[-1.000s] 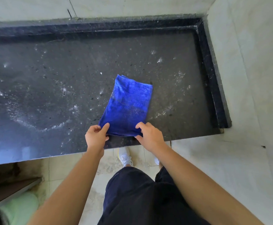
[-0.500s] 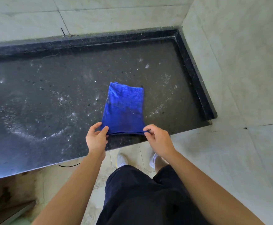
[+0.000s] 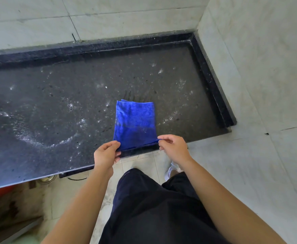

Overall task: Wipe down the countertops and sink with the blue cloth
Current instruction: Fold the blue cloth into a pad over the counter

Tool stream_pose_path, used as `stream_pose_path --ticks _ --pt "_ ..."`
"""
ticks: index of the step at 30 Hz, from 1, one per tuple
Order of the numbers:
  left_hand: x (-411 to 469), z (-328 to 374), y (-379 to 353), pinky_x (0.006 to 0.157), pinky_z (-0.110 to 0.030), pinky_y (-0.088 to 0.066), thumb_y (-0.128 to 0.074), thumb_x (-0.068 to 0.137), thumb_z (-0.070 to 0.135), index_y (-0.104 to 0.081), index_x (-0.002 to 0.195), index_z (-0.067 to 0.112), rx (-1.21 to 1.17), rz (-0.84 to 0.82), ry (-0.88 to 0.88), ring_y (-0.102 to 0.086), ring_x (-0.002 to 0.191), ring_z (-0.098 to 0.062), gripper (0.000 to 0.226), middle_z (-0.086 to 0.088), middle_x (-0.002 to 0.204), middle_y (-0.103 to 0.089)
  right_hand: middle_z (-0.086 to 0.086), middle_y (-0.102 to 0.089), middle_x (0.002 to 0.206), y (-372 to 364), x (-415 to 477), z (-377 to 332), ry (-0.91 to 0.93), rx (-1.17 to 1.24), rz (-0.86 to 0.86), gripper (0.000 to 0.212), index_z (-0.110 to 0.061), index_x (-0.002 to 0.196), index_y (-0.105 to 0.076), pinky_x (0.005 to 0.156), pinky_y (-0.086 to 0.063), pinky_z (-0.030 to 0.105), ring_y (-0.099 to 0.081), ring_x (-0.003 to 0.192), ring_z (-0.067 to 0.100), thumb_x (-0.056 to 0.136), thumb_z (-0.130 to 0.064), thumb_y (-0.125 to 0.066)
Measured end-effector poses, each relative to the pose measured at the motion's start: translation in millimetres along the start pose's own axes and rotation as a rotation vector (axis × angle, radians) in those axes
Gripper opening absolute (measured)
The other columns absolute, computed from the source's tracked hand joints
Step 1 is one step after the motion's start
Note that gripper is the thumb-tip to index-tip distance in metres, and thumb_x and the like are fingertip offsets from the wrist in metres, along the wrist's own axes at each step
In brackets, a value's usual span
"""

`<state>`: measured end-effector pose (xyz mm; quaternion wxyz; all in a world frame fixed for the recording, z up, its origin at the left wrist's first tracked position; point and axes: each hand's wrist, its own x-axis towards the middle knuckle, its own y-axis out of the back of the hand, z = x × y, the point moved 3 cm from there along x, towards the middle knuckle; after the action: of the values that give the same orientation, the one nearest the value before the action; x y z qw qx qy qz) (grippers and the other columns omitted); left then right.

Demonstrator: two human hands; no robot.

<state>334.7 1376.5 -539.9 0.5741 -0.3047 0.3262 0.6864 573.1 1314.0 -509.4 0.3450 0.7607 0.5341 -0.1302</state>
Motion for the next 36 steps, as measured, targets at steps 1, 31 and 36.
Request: stream_pose_path --ticks 1,31,36 --pt "3 9 -4 0.050 -0.027 -0.041 -0.069 0.089 0.011 -0.069 0.093 0.011 0.012 0.009 -0.026 -0.056 0.059 -0.014 0.005 -0.004 0.084 -0.067 -0.006 -0.076 0.084 1 3 -5 -0.012 0.058 0.005 0.020 -0.031 0.096 -0.074 0.081 -0.060 0.029 -0.073 0.079 0.008 0.089 -0.016 -0.063" --pt "56 26 -26 0.081 -0.028 -0.053 -0.070 0.088 0.019 -0.063 0.117 0.016 0.701 0.140 -0.328 -0.060 0.083 -0.011 0.029 0.006 0.090 -0.065 0.009 -0.073 0.085 -10 102 -3 -0.197 -0.250 -0.120 0.012 -0.015 0.083 -0.073 0.075 -0.063 0.039 -0.070 0.075 0.024 0.081 -0.016 -0.062" --pt "44 12 -29 0.090 -0.040 -0.046 -0.069 0.087 0.029 -0.050 0.135 0.018 1.134 0.028 -0.542 -0.049 0.117 -0.026 0.052 -0.003 0.117 -0.055 0.004 -0.070 0.100 -3 86 13 -0.311 -0.041 -0.220 0.028 -0.018 0.111 -0.069 0.070 -0.063 0.033 -0.072 0.085 0.019 0.085 -0.007 -0.068"
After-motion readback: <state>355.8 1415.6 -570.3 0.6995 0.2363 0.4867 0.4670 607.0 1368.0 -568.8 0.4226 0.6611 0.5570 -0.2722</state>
